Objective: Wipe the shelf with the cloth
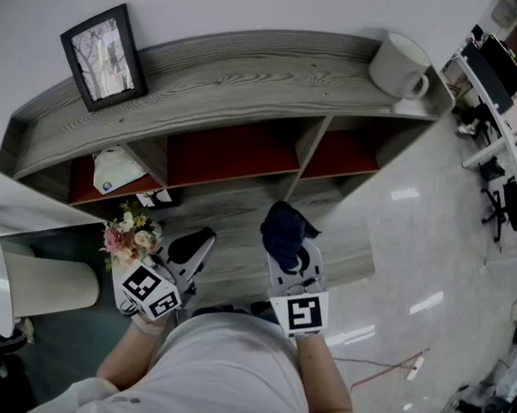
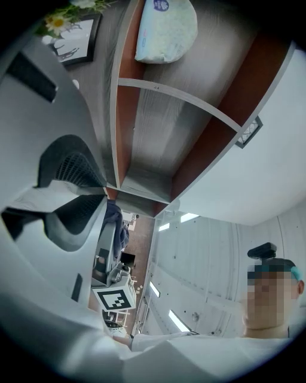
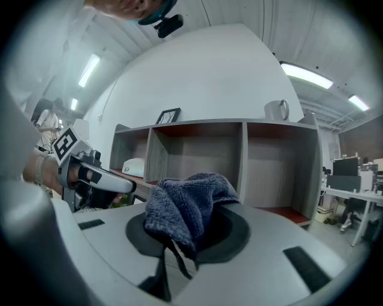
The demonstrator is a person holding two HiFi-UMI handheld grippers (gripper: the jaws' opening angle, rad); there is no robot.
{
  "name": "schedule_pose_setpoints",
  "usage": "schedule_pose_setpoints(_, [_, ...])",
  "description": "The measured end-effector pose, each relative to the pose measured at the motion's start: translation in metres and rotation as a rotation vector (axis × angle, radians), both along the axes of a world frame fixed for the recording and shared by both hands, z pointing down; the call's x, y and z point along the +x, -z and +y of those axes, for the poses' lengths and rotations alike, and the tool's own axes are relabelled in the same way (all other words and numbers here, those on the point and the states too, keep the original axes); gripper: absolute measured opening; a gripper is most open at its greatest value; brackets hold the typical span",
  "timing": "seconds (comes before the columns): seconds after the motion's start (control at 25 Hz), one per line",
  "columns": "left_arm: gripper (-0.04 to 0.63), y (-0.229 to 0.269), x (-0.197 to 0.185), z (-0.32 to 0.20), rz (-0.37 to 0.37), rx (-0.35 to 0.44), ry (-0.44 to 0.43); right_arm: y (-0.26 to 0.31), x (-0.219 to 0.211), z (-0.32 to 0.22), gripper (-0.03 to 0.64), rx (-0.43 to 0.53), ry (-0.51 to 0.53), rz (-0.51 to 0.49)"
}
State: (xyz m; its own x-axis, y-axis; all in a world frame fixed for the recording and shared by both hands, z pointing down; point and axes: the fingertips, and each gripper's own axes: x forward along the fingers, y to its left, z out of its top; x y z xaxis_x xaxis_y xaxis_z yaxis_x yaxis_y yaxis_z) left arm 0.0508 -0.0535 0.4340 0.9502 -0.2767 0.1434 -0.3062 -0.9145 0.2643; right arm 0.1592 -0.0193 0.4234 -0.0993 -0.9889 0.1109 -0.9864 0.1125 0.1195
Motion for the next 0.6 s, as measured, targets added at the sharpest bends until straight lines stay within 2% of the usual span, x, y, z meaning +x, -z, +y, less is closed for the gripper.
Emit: schedule_pose_setpoints(0.6, [0.049, -0.0103, -0.0065, -0.0034, -0.016, -0.031, 0.019, -0.0067, -0.0056, -0.0063, 0.083, -0.016, 0.02, -0.04])
